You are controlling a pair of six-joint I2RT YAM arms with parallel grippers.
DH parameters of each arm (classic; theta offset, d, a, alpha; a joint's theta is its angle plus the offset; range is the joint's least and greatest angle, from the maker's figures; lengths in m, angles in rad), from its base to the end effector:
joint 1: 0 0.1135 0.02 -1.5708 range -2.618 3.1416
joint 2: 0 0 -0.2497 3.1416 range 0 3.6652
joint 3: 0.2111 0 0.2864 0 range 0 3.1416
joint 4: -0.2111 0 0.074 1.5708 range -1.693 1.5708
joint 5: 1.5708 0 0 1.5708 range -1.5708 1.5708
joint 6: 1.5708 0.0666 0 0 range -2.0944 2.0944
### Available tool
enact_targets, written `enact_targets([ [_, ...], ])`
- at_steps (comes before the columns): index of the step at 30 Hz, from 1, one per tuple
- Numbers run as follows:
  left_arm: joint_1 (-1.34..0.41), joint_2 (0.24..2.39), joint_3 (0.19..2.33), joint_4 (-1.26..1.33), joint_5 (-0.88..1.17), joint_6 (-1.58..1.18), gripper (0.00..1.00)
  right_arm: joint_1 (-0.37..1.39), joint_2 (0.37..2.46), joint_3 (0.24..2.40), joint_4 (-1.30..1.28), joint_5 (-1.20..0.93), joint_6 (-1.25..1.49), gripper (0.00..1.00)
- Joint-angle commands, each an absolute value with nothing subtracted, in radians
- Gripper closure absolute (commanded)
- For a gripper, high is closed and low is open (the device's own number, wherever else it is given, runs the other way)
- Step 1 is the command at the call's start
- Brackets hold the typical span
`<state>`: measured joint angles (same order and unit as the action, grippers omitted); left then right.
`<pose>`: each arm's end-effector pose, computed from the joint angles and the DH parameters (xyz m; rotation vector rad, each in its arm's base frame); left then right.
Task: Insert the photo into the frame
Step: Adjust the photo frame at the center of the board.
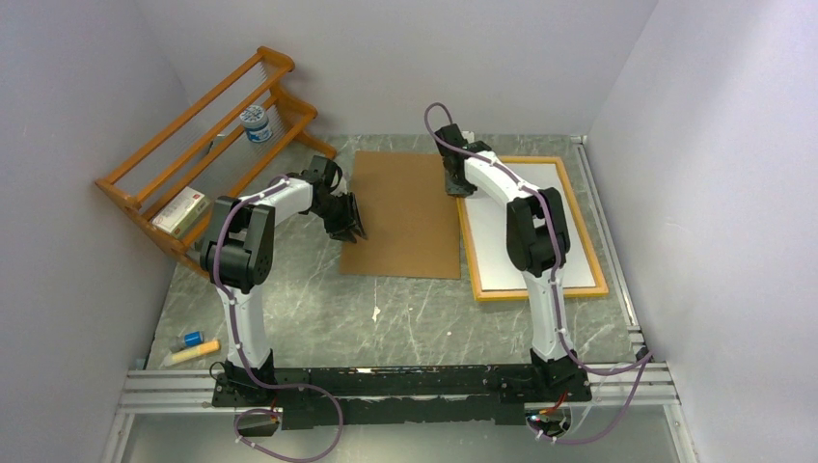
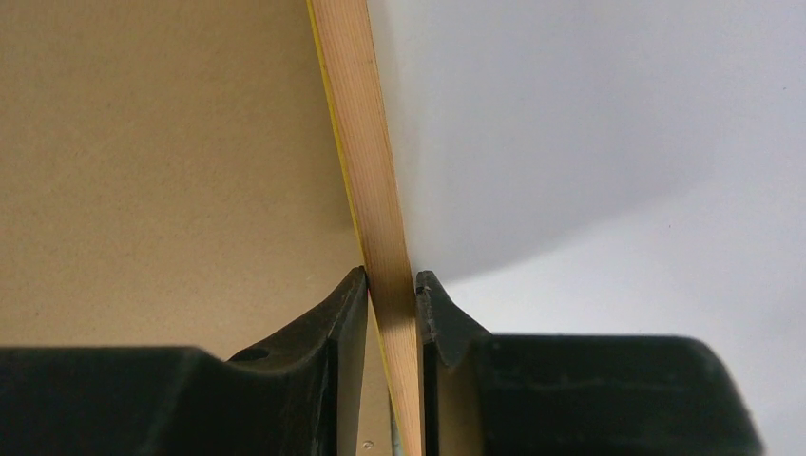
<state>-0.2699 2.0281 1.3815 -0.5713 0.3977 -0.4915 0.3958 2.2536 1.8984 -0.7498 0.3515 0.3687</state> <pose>0.4140 -0.1413 0.0897 -0.2151 2.8676 -0.7281 0.4908 0.1802 0.1441 0.0736 2.5773 -0.1965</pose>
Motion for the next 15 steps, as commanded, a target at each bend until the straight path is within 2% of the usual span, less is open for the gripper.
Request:
enact_targets([
  [1,-0.275,2.127,1.322,-0.691,0.222,-0.446,0.56,0.350,2.176,1.943,-0.742,0.437,0.407,1.00],
  [15,-0.273,2.085,1.364,-0.705,0.269,-0.435,0.51,0.298,2.210,1.833,-0.650,0.313,0.358,1.00],
])
